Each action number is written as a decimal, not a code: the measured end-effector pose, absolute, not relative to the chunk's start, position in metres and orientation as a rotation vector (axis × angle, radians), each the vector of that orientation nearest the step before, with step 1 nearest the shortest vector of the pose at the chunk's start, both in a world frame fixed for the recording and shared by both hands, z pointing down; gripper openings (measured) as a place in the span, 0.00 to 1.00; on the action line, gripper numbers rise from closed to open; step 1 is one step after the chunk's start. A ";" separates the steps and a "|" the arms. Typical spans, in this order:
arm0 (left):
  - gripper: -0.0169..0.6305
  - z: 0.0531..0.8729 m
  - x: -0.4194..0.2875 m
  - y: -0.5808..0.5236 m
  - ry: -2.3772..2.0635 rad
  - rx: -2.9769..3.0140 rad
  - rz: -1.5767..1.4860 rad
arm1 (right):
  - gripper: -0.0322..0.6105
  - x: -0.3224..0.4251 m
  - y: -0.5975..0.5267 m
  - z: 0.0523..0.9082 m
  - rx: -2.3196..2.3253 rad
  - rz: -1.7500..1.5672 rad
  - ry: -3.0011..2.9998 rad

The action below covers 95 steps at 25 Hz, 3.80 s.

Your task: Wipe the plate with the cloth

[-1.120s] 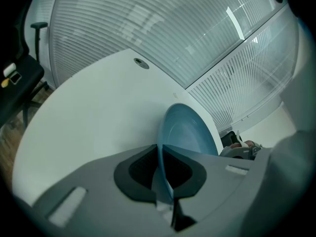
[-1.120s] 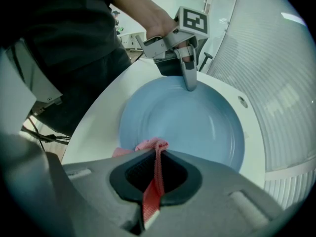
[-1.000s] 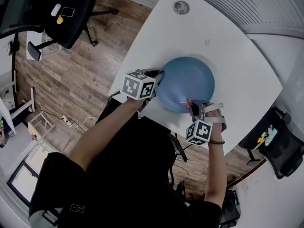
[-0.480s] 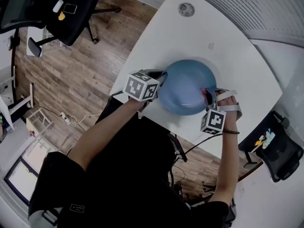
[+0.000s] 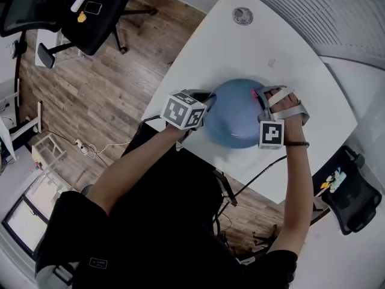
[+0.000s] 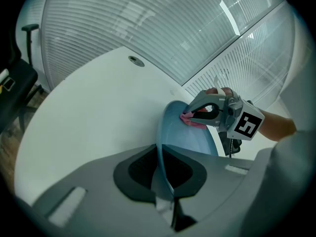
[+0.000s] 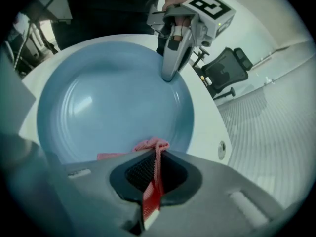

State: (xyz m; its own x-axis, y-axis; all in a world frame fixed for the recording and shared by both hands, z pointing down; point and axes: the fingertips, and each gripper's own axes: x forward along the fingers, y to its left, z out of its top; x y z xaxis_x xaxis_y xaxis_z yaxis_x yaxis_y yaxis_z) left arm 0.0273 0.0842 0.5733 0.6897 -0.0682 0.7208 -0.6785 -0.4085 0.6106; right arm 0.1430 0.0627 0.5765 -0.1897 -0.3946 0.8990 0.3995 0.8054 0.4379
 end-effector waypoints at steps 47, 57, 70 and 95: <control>0.21 0.436 0.055 0.053 -0.558 2.418 0.564 | 0.07 0.197 0.096 0.360 1.964 0.561 -2.081; 0.03 0.342 0.059 0.032 -0.796 2.734 0.286 | 0.07 0.185 0.114 0.329 2.140 0.571 -2.107; 0.03 0.315 0.057 0.061 -0.770 2.809 0.234 | 0.07 0.172 0.150 0.315 2.244 0.611 -2.070; 0.03 0.307 0.052 0.065 -0.811 2.792 0.205 | 0.07 0.169 0.161 0.308 2.248 0.553 -2.045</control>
